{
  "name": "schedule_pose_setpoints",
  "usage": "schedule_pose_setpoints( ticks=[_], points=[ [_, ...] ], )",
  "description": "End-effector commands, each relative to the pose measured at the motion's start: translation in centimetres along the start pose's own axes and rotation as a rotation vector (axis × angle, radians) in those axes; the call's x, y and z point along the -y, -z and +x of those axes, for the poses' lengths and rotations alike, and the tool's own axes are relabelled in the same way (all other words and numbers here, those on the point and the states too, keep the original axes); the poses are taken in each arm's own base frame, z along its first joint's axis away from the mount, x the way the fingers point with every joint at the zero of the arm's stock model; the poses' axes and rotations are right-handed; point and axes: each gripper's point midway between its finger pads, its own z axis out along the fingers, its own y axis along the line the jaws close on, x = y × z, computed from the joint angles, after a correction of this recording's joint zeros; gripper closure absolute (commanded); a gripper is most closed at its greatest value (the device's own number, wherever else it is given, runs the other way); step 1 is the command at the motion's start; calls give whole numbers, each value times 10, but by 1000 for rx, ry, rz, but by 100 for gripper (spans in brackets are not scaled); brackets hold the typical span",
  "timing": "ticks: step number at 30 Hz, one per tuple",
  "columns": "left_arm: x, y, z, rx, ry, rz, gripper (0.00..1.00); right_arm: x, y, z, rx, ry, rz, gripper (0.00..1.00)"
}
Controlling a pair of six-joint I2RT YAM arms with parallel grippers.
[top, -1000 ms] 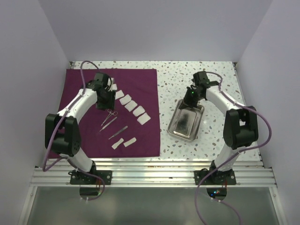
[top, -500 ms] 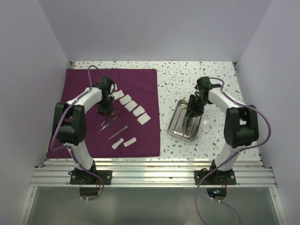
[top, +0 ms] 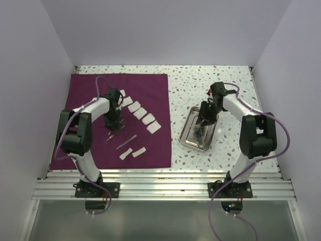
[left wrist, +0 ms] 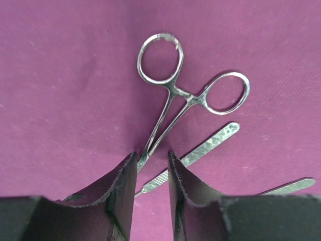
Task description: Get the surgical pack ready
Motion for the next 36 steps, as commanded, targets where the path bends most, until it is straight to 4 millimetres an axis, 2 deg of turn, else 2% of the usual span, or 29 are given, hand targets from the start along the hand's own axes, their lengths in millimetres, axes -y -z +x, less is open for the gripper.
schedule_pose_setpoints(
  ticks=[1, 8, 16, 19, 23, 24, 28, 32, 33, 34, 36],
  points=[
    [-4, 5, -8, 57, 9, -3, 67, -16, 15, -8, 48, 25, -70, 60],
    [-7, 2, 2, 53, 15, -24, 69, -16, 15, -4, 48, 26, -77, 60],
    [-14, -6, 9, 45, 22, -68, 78, -19, 16, -4, 50, 23, -89, 60],
    [-15, -6, 5, 60, 27, -75, 81, -19, 17, -5, 59, 23, -91, 60],
    [-14, 0, -3, 77, 35, -69, 92, -26, 22, -5, 68, 40, -98, 61],
    [-14, 5, -8, 89, 41, -65, 99, -31, 22, -3, 65, 46, -104, 61],
    [-12, 27, -16, 119, 63, -41, 100, -68, 29, -4, 83, 69, -192, 60],
    [-6, 46, -21, 142, 84, 2, 100, -131, 21, 9, 72, 123, -330, 54],
    [-4, 53, -23, 159, 91, 15, 100, -146, 20, 14, 49, 114, -388, 53],
    [0, 56, -24, 163, 93, 41, 100, -162, 14, 10, 62, 69, -439, 53],
    [9, 65, -22, 171, 105, 97, 100, -190, 7, 22, 27, 71, -521, 51]
  ],
)
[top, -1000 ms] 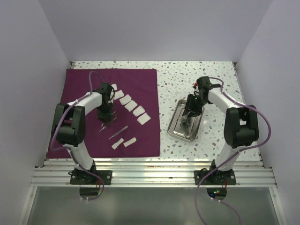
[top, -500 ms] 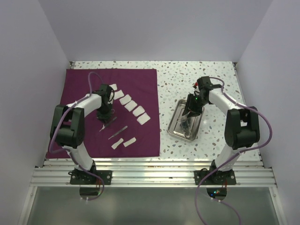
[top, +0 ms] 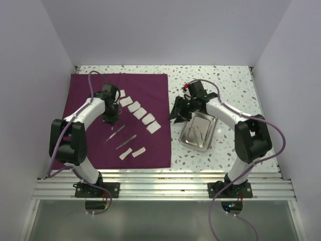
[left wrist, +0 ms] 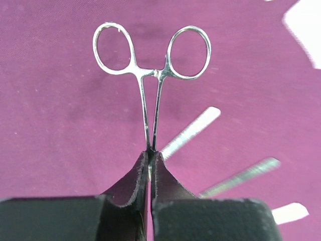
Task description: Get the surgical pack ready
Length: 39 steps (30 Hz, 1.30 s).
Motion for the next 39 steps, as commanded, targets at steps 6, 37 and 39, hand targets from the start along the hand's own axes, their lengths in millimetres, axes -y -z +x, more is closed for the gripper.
schedule_pose_setpoints(
  ticks=[6, 37, 39],
  points=[
    [47, 55, -3, 71, 92, 297, 100, -135, -49, -21, 22, -88, -400, 38],
    [65, 69, -1, 114, -56, 193, 39, -25, -24, -10, -9, -90, 5, 100],
    [47, 57, 0, 87, -64, 95, 39, 13, 4, -9, 2, -57, 120, 100]
  ],
)
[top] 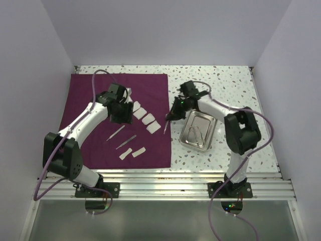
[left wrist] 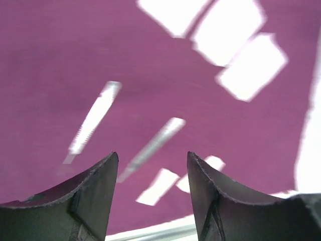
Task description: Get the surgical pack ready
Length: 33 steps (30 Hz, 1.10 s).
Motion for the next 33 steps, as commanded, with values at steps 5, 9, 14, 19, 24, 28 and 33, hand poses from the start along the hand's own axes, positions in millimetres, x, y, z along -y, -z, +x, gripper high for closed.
schedule_pose_setpoints(
  ticks=[5, 9, 14, 19, 24, 28, 33],
  points=[
    [-72, -25, 17, -139, -79, -333, 40, 117, 121, -33, 102, 100, 344, 93],
    [-78, -35, 24, -157, -77, -358, 41, 143, 129, -34, 84, 103, 392, 87],
    [-86, -44, 33, -203, -120, -381, 39, 155, 121, -34, 55, 90, 415, 80],
    [-83, -49, 38, -206, -151, -343, 37, 156, 117, -34, 43, 83, 412, 54],
    [-85, -55, 40, -213, -167, -339, 41, 146, 121, -34, 55, 96, 372, 51],
    [-85, -62, 42, -223, -186, -306, 43, 137, 122, -30, 62, 100, 322, 51],
    [-88, -73, 41, -225, -215, -275, 43, 134, 124, -26, 68, 108, 301, 52]
  ],
)
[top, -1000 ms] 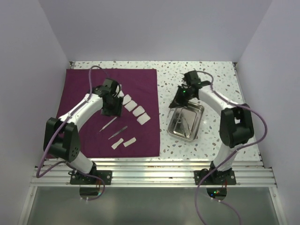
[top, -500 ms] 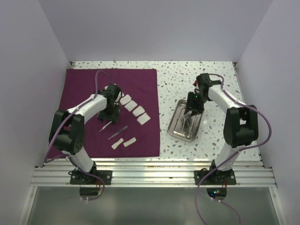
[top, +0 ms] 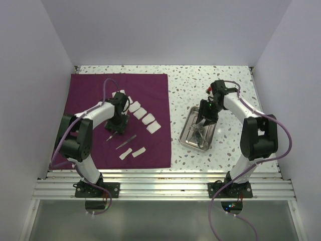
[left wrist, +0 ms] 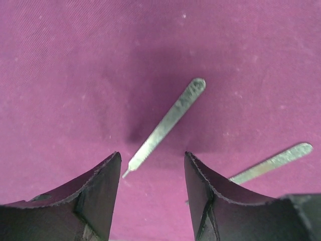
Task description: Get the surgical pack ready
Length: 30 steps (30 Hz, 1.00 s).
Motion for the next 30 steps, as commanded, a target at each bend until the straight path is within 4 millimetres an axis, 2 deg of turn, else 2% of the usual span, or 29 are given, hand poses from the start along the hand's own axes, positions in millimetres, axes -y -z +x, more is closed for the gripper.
schedule_pose_setpoints(
  ticks=[1, 8, 9, 11, 17, 19, 26, 30],
  points=[
    [-2, -11, -10, 30, -41, 24, 43, -13, 16, 1, 39, 36, -62, 52],
    [0, -27, -8, 1, -31, 71, 50, -16, 16, 4, 36, 38, -85, 53],
    [2, -29, -7, -2, -28, 82, 56, -17, 17, 4, 39, 40, -89, 53],
    [4, -34, -3, -22, -31, 91, 62, -20, 16, 5, 35, 45, -92, 53],
    [5, -39, 1, -35, -22, 109, 73, -31, 15, 8, 32, 69, -102, 54],
    [5, -40, 1, -41, -21, 112, 79, -36, 15, 9, 33, 79, -107, 54],
    [2, -28, -1, -41, 2, 97, 100, -61, 12, 17, 22, 122, -116, 54],
    [1, -12, -7, -13, 47, 99, 100, -91, 10, 23, 16, 163, -151, 54]
  ],
)
